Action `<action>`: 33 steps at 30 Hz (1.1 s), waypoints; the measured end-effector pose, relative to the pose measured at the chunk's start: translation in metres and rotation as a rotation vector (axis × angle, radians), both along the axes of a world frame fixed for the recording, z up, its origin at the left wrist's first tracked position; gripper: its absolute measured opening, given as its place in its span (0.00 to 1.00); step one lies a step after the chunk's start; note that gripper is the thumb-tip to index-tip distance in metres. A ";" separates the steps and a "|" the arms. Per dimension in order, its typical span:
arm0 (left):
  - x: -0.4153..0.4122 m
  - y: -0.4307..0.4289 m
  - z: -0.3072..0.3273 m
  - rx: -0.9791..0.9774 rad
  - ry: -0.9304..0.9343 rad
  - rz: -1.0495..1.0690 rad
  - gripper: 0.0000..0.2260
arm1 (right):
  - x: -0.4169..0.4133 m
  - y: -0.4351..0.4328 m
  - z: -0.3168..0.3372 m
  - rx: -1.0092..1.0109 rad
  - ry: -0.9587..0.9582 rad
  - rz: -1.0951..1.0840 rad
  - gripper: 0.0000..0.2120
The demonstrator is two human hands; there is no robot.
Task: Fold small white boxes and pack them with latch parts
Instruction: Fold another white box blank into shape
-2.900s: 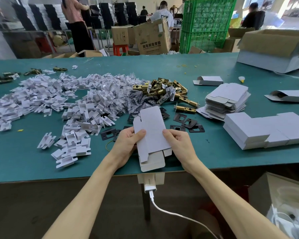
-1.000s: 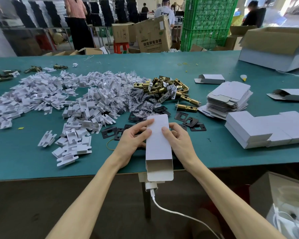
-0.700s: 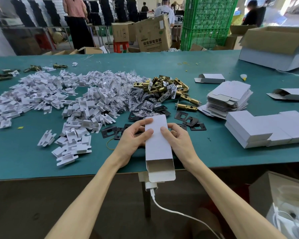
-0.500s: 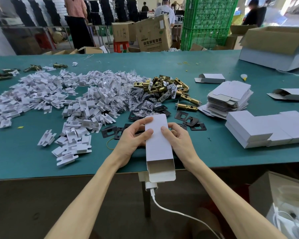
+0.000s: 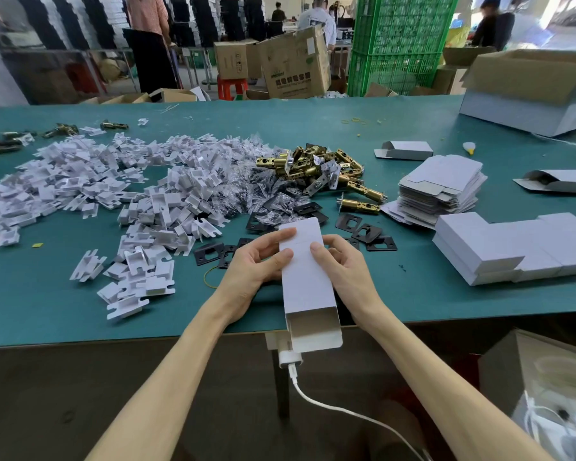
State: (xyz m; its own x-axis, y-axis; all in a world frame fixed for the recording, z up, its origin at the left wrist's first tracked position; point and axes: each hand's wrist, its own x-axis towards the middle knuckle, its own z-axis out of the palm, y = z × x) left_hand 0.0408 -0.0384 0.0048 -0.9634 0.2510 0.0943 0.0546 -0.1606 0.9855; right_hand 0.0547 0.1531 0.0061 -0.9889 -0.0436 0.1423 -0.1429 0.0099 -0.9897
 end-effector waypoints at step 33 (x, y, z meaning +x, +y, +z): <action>0.000 0.000 0.002 0.094 -0.030 -0.013 0.18 | 0.005 0.002 0.007 -0.054 0.009 0.045 0.10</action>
State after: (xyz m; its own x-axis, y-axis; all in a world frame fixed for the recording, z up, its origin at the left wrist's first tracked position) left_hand 0.0403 -0.0382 0.0067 -0.9629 0.2547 0.0892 0.0227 -0.2531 0.9672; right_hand 0.0594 0.1552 0.0129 -0.9847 -0.0804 0.1544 -0.1507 -0.0498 -0.9873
